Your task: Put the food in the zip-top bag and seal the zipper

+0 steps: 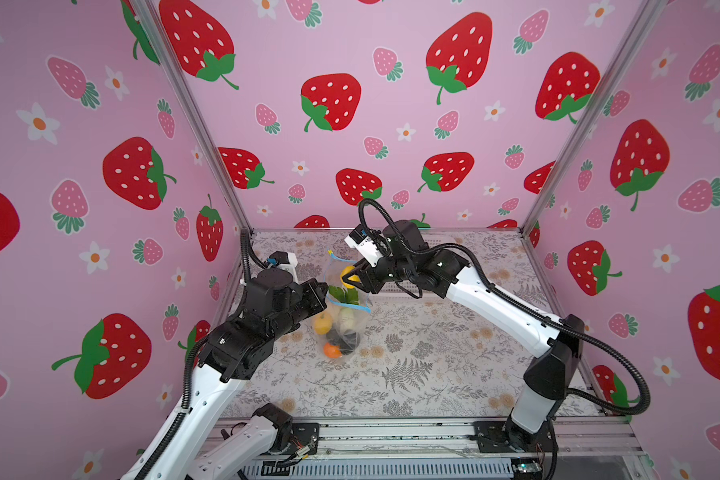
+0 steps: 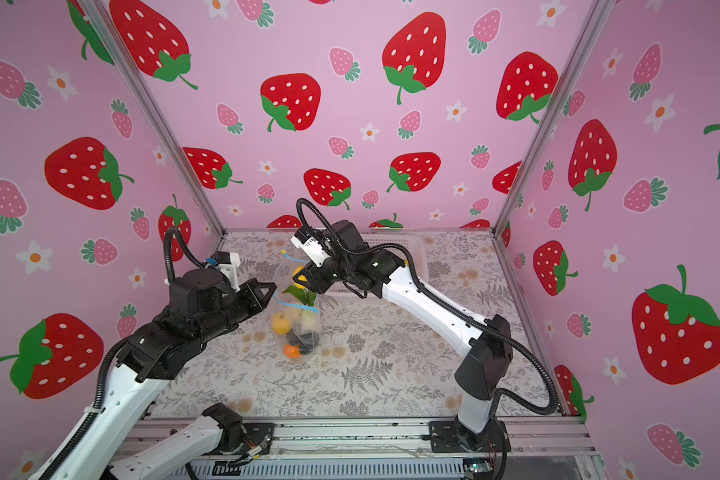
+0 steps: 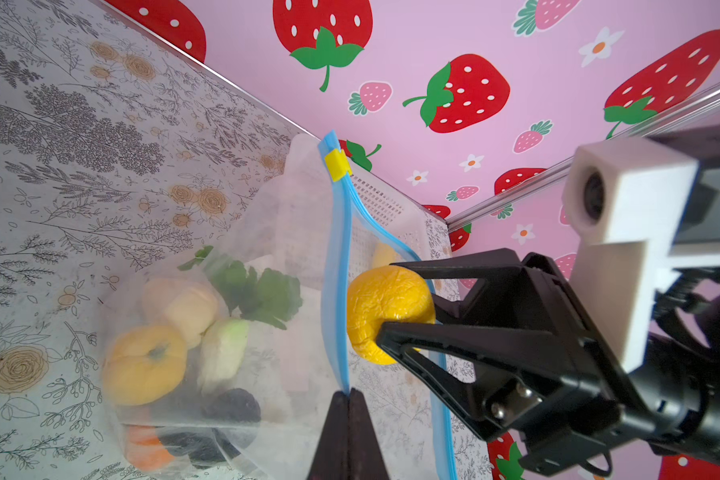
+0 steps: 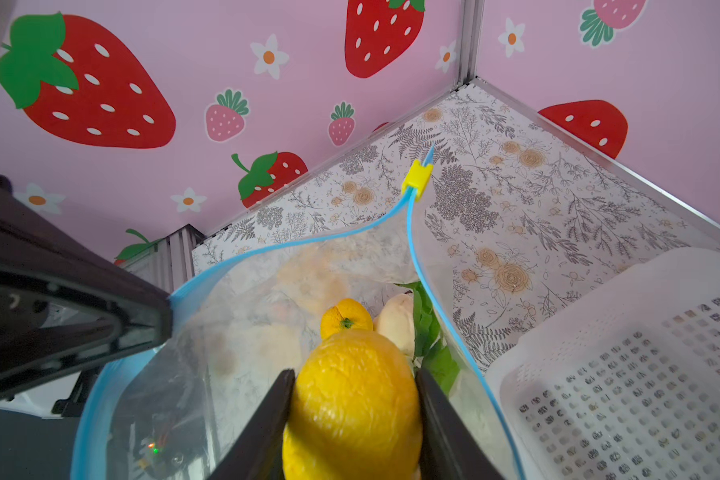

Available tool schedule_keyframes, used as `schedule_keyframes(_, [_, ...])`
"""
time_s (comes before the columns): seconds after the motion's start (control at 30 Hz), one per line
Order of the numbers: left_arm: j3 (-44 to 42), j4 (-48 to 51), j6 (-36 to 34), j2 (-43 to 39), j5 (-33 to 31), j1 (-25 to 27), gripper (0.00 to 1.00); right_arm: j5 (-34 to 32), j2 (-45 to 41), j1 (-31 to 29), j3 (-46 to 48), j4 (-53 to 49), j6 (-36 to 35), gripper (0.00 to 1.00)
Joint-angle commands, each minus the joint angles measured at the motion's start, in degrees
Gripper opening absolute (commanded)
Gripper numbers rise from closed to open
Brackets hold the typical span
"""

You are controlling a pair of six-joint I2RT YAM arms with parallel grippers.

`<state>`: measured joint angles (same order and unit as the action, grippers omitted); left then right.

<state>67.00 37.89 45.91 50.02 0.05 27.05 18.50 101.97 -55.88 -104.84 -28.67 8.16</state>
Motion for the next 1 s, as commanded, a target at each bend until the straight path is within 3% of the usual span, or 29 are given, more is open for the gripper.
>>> schedule_keyframes(0.0, [0.1, -1.6, 0.4, -0.2, 0.0, -0.3, 0.00, -3.9, 0.9, -1.4, -3.8, -4.3, -3.6, 0.39])
schedule_keyframes(0.7, [-0.1, -1.6, 0.4, -0.4, -0.1, -0.2, 0.00, -8.2, 4.4, -2.0, -4.8, -6.7, -5.0, 0.42])
schedule_keyframes(0.97, [-0.2, -1.7, 0.5, -0.4, 0.0, -0.2, 0.00, -19.0, 6.3, -2.3, -7.7, -9.2, -6.4, 0.44])
